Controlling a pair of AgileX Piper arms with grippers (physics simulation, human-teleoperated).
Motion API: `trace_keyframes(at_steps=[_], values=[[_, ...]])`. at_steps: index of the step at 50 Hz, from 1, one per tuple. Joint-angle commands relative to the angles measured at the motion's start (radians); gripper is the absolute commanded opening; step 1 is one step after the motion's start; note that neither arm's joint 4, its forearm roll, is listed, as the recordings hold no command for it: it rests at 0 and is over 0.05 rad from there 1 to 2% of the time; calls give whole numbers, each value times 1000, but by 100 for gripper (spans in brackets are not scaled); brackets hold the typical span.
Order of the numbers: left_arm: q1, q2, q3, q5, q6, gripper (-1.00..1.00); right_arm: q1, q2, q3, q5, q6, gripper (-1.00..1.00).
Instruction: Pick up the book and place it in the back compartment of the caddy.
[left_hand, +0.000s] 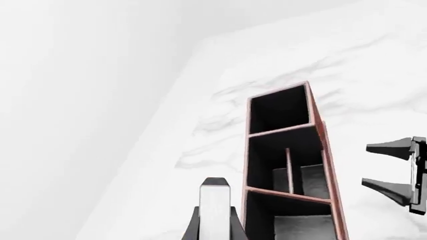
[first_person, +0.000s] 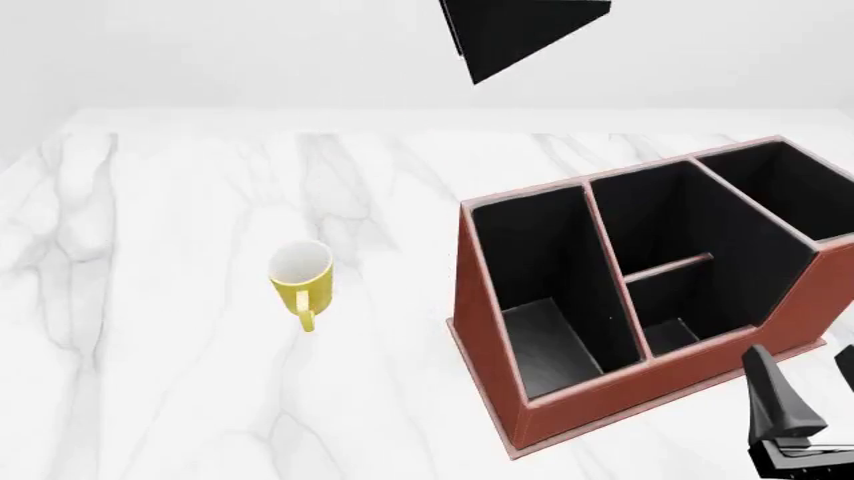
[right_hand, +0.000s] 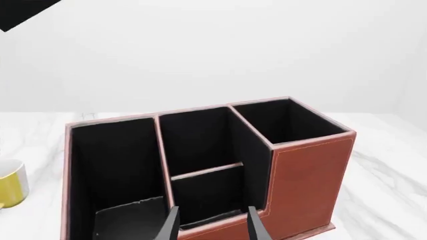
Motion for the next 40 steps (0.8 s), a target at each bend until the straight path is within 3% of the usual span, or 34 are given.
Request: trace_keyframes(at_steps=[1, 8, 9, 12, 18, 22, 23, 40], values=[[-86, -11, 35, -129, -12, -100, 2, -10, -1, 8, -2, 100], [-134, -25, 201, -287, -66, -100, 1, -5, 0, 3, -5, 100], [-142, -14, 272, -358, -59, -100, 0, -4, 0, 3, -5, 100], [-169, 0, 343, -443, -84, -100, -1, -6, 0, 4, -6, 100], [-200, 56, 391, -544, -134, -100, -3, -9, 1, 7, -6, 100], [-200, 56, 391, -544, -134, -100, -3, -9, 1, 7, -6, 100], [-210, 103, 407, -613, -166, -100, -5, -9, 1, 7, -5, 100], [-220, 209, 408, -660, -206, -100, -10, -4, 1, 6, -1, 100]])
